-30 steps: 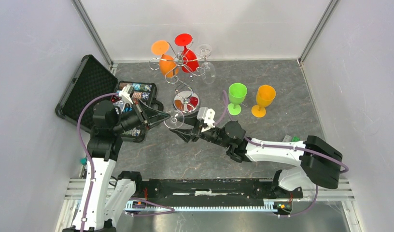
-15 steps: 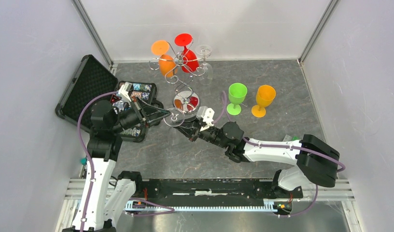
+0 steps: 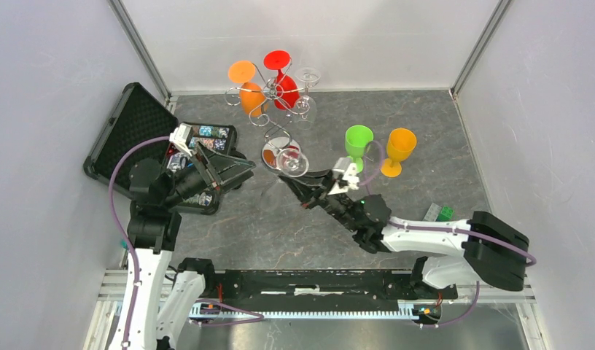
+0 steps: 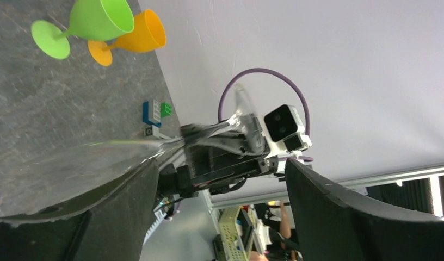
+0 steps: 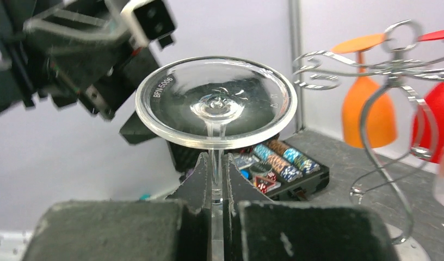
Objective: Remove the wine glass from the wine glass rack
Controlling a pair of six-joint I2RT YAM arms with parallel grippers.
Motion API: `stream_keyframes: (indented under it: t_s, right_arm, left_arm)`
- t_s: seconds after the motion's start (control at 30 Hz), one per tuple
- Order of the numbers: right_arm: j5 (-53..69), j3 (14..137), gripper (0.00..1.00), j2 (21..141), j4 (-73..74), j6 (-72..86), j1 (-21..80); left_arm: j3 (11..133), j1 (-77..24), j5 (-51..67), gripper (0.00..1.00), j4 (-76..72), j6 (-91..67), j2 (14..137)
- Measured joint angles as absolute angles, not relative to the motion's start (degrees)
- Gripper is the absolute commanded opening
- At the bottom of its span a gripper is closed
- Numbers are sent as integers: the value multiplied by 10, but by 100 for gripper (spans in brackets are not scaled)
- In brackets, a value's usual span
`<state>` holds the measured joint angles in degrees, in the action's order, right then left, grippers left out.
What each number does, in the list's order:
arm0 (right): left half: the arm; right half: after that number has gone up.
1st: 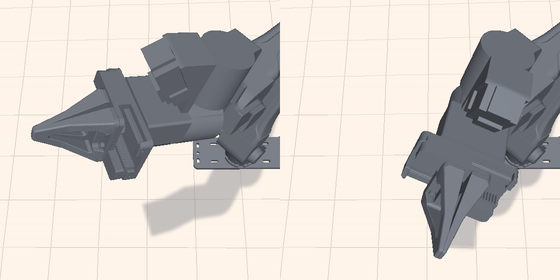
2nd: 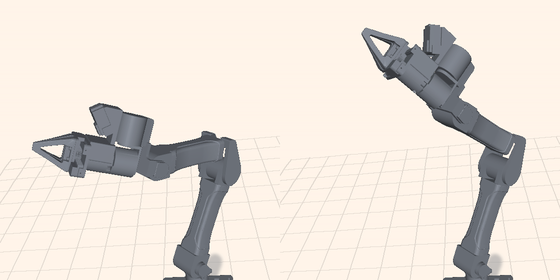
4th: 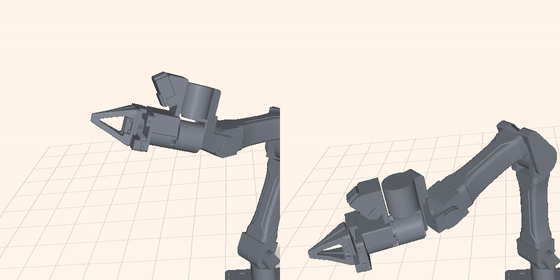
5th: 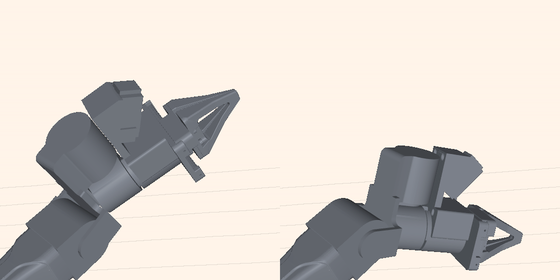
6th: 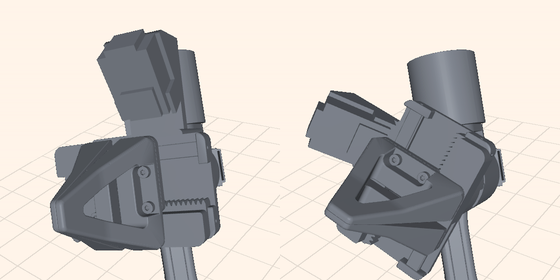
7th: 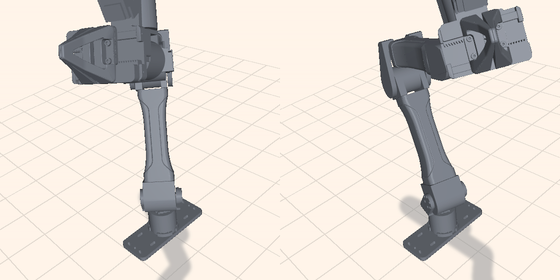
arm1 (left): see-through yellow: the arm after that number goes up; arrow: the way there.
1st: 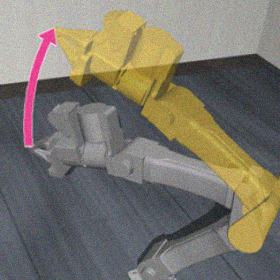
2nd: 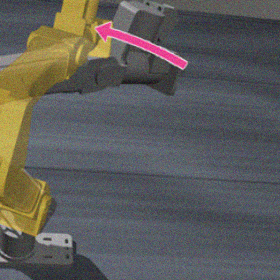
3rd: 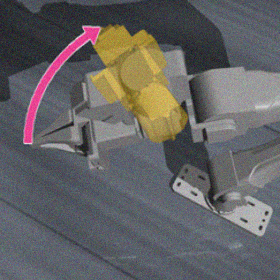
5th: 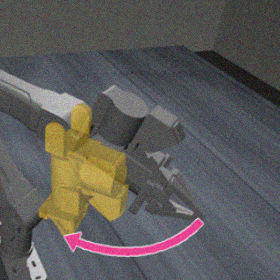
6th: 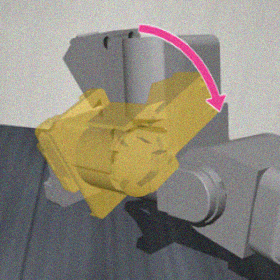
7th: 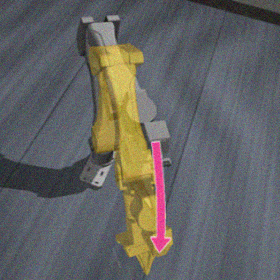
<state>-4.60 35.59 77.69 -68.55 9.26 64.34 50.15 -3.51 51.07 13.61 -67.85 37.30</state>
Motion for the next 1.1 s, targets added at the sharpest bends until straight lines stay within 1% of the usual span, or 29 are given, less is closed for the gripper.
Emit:
stream_keyframes:
  t_s: [0.1,0.23,0.37,0.43,0.6,0.73,0.83,0.9,0.93,0.97,1.0,1.1]
  right_arm:
    - [-98,318,0,736,-732,113,643]
    - [-184,271,0,681,-802,139,642]
    - [-249,241,0,651,-837,157,640]
    - [-276,233,0,647,-839,171,640]
    - [-327,227,0,645,-839,213,640]
    - [-352,227,0,629,-840,226,640]
    - [-362,226,0,610,-840,227,640]
    - [-367,225,0,599,-841,228,640]
    - [-371,223,0,593,-841,229,640]
    - [-373,221,0,590,-841,232,640]
    - [-375,219,0,588,-841,234,640]
    - [-377,213,0,588,-841,245,640]
  left_arm:
    - [502,-35,496,97,144,-659,358]
    - [493,-35,483,98,145,-644,344]
    - [449,-53,466,99,124,-643,342]
    - [434,-77,456,98,118,-642,347]
    - [432,-185,406,92,93,-639,383]
    - [435,-261,347,93,92,-625,418]
    - [438,-283,307,93,105,-614,429]
    - [440,-289,292,88,104,-612,429]
    - [441,-291,286,81,97,-613,429]
    - [441,-294,284,70,89,-615,429]
    - [441,-297,284,62,78,-619,431]
    - [440,-311,283,52,23,-635,444]
